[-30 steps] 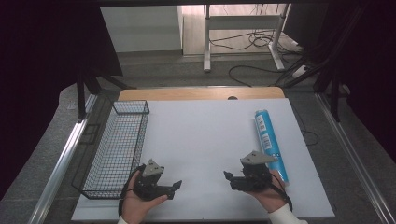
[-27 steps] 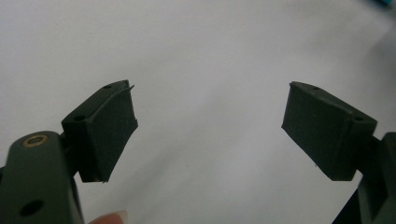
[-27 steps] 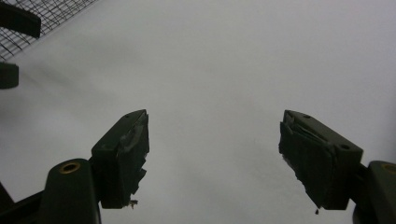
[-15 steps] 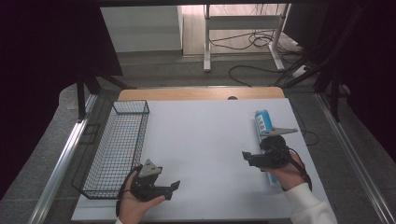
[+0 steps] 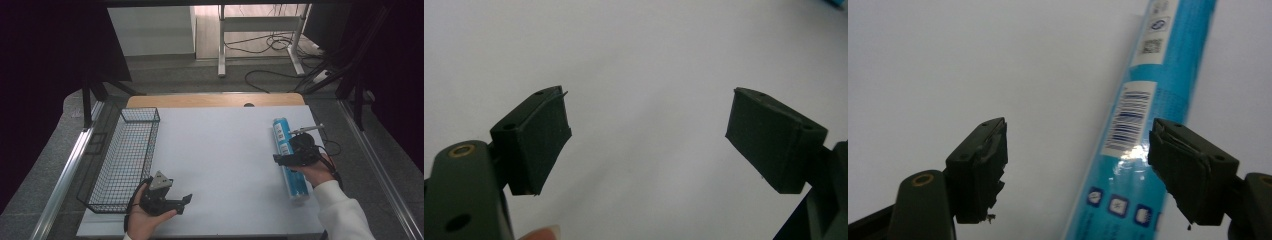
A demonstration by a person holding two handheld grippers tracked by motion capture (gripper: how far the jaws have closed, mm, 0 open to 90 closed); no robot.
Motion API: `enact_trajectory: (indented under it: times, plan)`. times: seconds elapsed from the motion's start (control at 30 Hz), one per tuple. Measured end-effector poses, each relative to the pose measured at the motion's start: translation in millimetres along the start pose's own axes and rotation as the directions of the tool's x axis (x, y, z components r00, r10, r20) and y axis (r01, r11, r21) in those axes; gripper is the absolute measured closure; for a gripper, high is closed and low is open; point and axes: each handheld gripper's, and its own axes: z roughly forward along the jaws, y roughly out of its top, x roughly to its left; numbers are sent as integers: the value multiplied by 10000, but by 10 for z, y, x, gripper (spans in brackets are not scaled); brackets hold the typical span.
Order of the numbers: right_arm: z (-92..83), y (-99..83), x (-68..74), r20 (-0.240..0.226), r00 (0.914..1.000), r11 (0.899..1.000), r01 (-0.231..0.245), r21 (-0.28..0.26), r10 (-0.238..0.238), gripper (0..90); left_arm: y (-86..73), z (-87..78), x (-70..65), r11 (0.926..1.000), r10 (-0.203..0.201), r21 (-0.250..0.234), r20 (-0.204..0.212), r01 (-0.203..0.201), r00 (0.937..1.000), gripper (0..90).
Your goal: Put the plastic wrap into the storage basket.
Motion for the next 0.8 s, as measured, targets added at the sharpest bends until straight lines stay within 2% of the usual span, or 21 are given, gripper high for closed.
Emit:
enact_trajectory:
  times: [0.07, 0.13, 0.17, 0.2, 0.23, 0.3, 0.5, 0.8]
  plan:
    - [64, 41, -128, 137, 9995, 9993, -299, 240, 296, 222, -1, 6, -2, 10000, 54, 42, 34, -54, 10000, 169]
    - [82, 52, -168, 149, 9990, 9986, -430, 313, 426, 218, -5, 10, 1, 10000, 50, 51, 43, -50, 10000, 169]
    - [127, 66, -247, 160, 9973, 9964, -727, 427, 721, 214, -6, 13, 3, 10000, 37, 57, 36, -37, 10000, 169]
    - [127, 66, -247, 160, 9973, 9964, -727, 427, 721, 214, -6, 14, 4, 10000, 28, 62, 33, -28, 10000, 169]
    - [186, 70, -318, 144, 9949, 9931, -1005, 603, 998, 211, -8, 17, 1, 10000, 46, 77, 37, -46, 10000, 170]
    - [255, 67, -380, 53, 9923, 9892, -1241, 780, 1241, 209, -8, 22, -1, 9999, 51, 95, 44, -52, 10000, 169]
    - [435, 71, -466, 186, 9863, 9816, -1649, 966, 1639, 211, -17, 42, 13, 9998, 49, 180, 13, -49, 10000, 169]
    - [620, 92, -506, 460, 9831, 9729, -1821, 1424, 1772, 200, -20, 44, 12, 9997, 94, 203, 12, -94, 10000, 169]
